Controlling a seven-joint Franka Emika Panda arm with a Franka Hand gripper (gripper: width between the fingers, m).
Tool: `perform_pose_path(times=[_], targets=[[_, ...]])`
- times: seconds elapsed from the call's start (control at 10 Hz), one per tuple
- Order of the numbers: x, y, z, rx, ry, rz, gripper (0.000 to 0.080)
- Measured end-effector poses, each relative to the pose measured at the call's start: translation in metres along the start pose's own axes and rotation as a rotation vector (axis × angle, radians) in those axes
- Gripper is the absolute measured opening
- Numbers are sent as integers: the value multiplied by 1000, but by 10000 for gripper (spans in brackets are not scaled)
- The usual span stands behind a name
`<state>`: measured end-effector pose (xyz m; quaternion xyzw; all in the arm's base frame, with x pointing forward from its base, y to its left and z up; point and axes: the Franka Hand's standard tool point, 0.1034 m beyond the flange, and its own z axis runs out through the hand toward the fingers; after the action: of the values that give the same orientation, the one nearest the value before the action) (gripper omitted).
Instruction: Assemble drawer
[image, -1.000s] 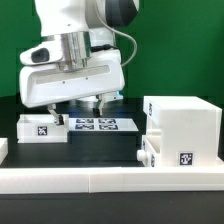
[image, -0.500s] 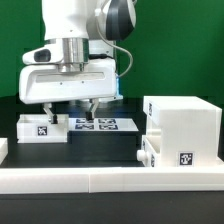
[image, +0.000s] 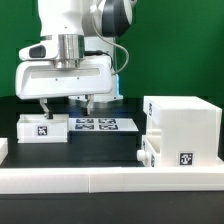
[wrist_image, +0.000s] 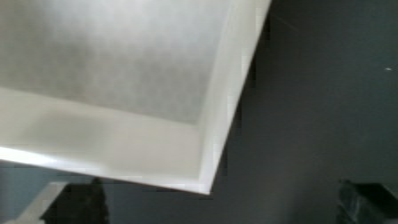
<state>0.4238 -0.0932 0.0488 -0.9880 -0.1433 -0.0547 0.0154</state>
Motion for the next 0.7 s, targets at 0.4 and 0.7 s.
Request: perform_pose_path(times=[0.4,0.7], targets=[[-13,-6,3,-5,0,43,649],[-33,-10,12,-1,-15,79,649]])
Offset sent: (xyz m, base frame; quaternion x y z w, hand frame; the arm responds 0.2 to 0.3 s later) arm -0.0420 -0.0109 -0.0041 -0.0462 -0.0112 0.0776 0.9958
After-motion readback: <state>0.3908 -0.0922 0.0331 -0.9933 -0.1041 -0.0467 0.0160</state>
